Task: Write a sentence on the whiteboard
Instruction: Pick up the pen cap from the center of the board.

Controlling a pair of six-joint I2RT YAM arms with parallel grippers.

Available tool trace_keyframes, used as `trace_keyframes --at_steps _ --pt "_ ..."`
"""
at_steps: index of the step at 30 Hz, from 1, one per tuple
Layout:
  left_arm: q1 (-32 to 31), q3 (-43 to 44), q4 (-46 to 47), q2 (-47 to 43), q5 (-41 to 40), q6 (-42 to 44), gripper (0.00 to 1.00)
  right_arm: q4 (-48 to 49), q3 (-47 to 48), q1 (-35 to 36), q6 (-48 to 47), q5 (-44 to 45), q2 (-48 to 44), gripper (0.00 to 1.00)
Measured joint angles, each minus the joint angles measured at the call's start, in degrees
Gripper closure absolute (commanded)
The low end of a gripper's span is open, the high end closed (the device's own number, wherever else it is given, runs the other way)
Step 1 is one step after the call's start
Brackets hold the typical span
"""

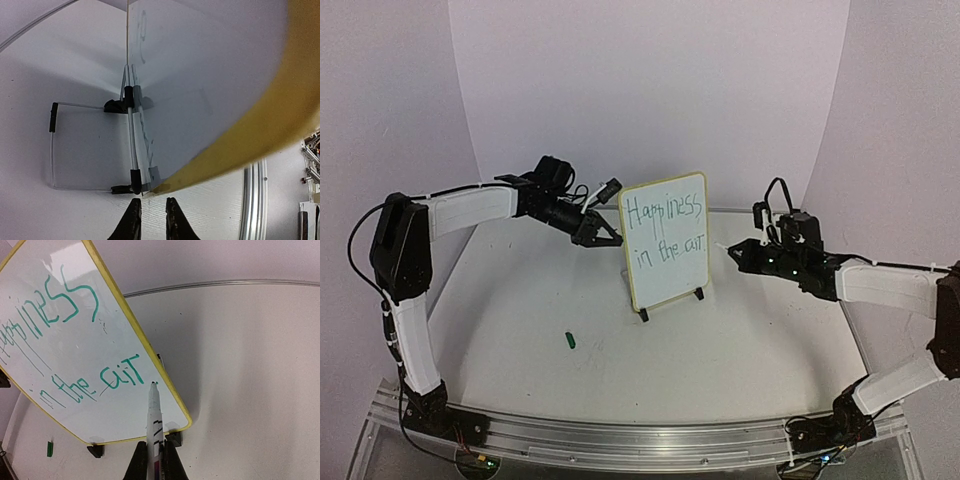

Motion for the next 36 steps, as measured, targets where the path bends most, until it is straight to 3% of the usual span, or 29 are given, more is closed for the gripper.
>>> trace_keyframes --at_steps 13,19,36 --pt "-0.1 -3.1 -0.3 0.0 -3.1 -1.4 0.61 -1.7 -0.8 0.0 -0.1 0.5 -5.0 1.00" --pt "0.8 -9.0 2.4 -2.2 -4.5 -3.9 0.52 -2.2 -1.2 0.0 -0.2 0.5 -6.3 1.00" --pt "5.0 -18.6 13.3 -11.6 -6.0 -10.9 0.44 -2.5 -2.0 0.0 -0.4 0.4 -7.7 1.00"
